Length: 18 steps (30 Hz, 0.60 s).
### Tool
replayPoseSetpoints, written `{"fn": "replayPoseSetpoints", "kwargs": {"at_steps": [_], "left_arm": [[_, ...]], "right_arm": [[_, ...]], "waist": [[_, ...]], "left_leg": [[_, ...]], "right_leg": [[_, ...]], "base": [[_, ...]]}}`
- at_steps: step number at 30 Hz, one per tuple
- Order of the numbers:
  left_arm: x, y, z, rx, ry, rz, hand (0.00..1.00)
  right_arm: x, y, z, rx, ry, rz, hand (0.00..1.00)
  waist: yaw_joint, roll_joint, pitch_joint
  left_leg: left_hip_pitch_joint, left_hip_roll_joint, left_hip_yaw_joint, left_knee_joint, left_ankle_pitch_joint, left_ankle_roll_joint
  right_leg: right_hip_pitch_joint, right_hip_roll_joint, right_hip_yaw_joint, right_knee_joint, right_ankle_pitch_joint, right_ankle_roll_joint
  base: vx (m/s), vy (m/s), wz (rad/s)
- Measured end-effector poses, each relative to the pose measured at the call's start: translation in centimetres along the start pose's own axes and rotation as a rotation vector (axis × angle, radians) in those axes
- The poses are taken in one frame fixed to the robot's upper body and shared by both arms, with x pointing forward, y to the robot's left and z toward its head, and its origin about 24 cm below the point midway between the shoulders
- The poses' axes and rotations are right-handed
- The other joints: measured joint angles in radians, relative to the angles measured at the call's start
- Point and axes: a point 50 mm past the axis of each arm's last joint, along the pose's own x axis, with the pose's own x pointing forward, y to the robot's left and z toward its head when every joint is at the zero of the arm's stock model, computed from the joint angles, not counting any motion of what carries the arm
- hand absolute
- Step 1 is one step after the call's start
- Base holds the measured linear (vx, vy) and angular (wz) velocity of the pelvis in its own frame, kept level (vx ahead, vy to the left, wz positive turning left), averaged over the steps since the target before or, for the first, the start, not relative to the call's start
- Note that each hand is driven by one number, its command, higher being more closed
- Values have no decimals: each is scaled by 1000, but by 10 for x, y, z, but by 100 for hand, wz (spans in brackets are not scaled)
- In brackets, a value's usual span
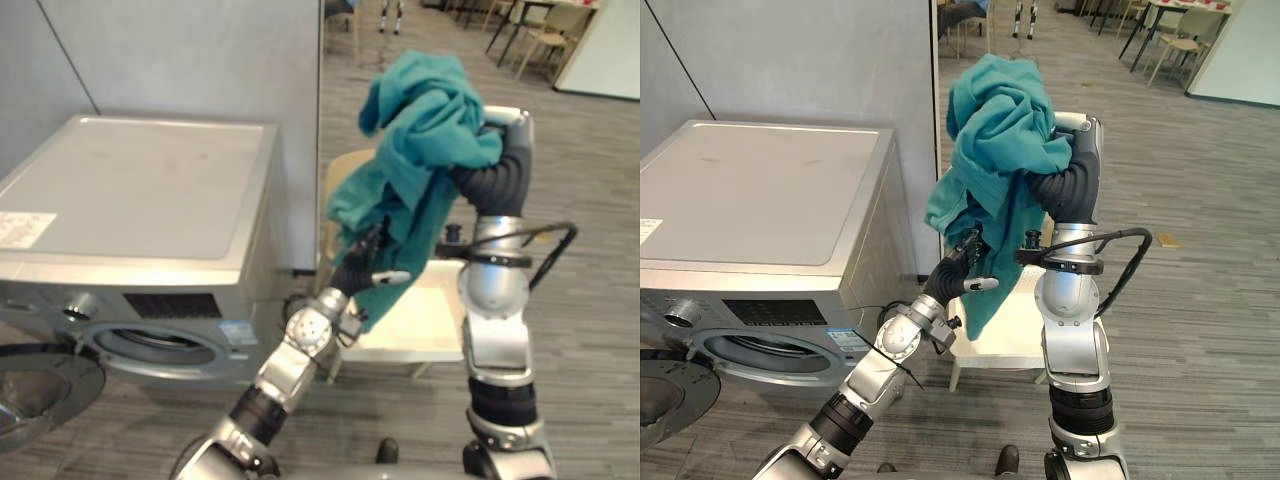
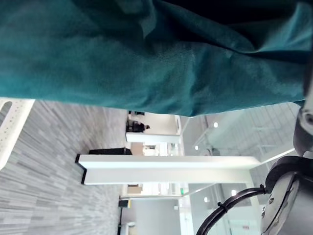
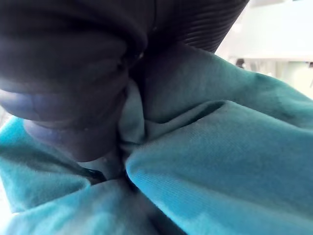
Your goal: Pick up the laundry basket with both hands and put the clothes into the washing machine.
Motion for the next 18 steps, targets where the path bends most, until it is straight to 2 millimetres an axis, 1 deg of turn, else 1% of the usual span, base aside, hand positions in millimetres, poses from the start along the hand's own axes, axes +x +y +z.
{"fn": "replayPoseSetpoints", "kwargs": {"at_steps": [2, 4, 8, 12, 17, 18], "left_arm": [[4, -2, -5, 20, 32, -19, 0], [6, -6, -9, 34, 62, -57, 0], [9, -11, -19, 60, 118, -96, 0], [18, -9, -16, 91, 115, -81, 0], [21, -6, -14, 106, 110, -37, 0], [21, -5, -14, 105, 108, -28, 100]], "right_arm": [[-2, 7, -3, 29, 19, 30, 100], [-3, 12, -7, 63, 46, 52, 100], [-6, 22, -4, 146, 58, 109, 100], [-9, 35, -4, 231, 83, 167, 100], [-14, 48, 0, 281, 86, 224, 100], [-15, 51, 0, 290, 87, 246, 100]], "waist": [[-5, 2, -18], [-7, 2, -18], [-17, 10, -36], [-17, 16, -48], [-17, 20, -57], [-17, 20, -58]], "left_leg": [[3, 0, 0, 0, 0, 0], [17, 0, -1, 0, 1, 0], [18, -1, -2, -1, -1, -2], [18, 0, -3, -1, 0, -1], [16, 0, -5, -1, 1, 0], [16, 0, -5, -1, 1, 0]], "right_leg": [[1, 0, 0, 2, 0, 0], [16, 0, -1, 3, 0, 0], [17, -1, -1, 3, -4, -5], [17, -1, -1, 3, -4, -5], [17, -1, -1, 3, -4, -4], [17, -1, -1, 3, -5, -3]], "base": [[0, 0, 0], [0, 0, 0], [0, 0, 0], [0, 0, 0], [14, -4, 1], [31, -8, 1]]}}
